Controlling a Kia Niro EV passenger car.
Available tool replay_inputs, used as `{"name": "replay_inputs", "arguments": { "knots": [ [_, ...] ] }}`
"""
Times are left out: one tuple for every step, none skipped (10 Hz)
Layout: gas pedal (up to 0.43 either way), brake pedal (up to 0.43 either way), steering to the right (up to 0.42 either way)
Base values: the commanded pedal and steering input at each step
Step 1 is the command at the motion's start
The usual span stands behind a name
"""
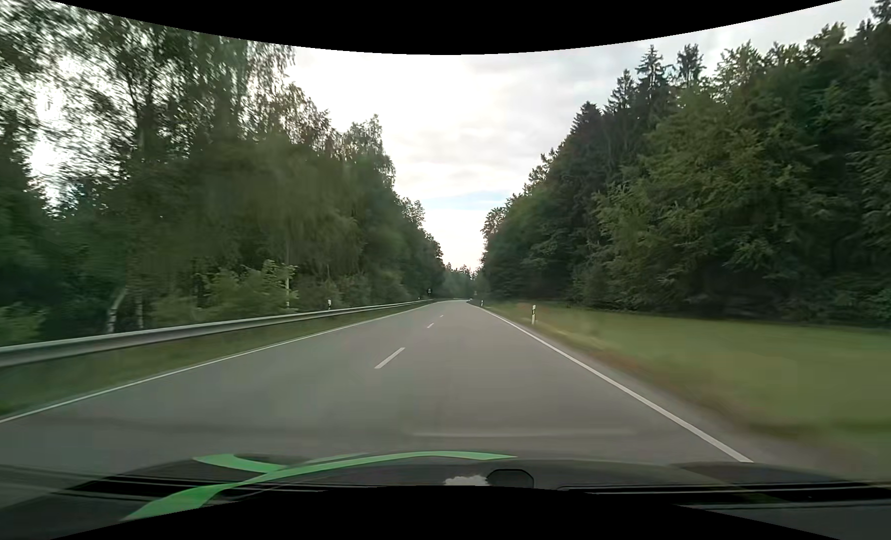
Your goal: Follow the waypoints while adhering to traffic rules and regulations
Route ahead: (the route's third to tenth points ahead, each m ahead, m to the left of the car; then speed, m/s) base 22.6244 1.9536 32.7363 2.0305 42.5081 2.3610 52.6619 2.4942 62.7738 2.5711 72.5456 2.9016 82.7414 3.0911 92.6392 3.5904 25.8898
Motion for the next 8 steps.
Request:
{"name": "replay_inputs", "arguments": {
  "knots": [
    [0.220,0.000,-0.004],
    [0.220,0.000,-0.003],
    [0.197,0.000,-0.004],
    [0.197,0.000,-0.003],
    [0.197,0.000,-0.003],
    [0.197,0.000,-0.003],
    [0.197,0.000,-0.004],
    [0.197,0.000,-0.003]
  ]
}}
